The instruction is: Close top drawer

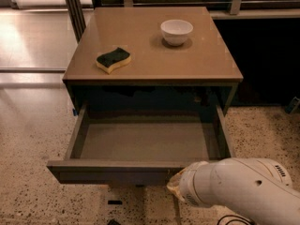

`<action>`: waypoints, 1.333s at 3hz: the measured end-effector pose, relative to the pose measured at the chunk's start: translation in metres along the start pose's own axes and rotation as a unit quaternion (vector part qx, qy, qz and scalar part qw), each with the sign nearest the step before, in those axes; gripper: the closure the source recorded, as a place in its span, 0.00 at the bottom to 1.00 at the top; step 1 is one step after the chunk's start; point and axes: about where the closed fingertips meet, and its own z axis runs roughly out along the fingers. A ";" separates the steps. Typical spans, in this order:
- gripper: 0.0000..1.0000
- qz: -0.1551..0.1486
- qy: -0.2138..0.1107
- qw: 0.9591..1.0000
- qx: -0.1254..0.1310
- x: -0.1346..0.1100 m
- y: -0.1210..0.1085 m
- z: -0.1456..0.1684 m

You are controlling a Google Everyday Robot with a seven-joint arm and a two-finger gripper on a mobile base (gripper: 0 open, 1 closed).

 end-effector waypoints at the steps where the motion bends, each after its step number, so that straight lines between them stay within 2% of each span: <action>1: 1.00 0.002 -0.006 1.000 0.003 -0.004 -0.001 0.004; 2: 1.00 0.007 -0.031 0.999 0.030 -0.019 -0.031 0.016; 3: 1.00 0.009 -0.036 0.999 0.036 -0.022 -0.037 0.018; 4: 1.00 0.033 -0.073 0.994 0.069 -0.041 -0.078 0.029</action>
Offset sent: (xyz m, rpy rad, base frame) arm 0.0790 -0.0007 -0.0081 0.0336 -0.1401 -0.0711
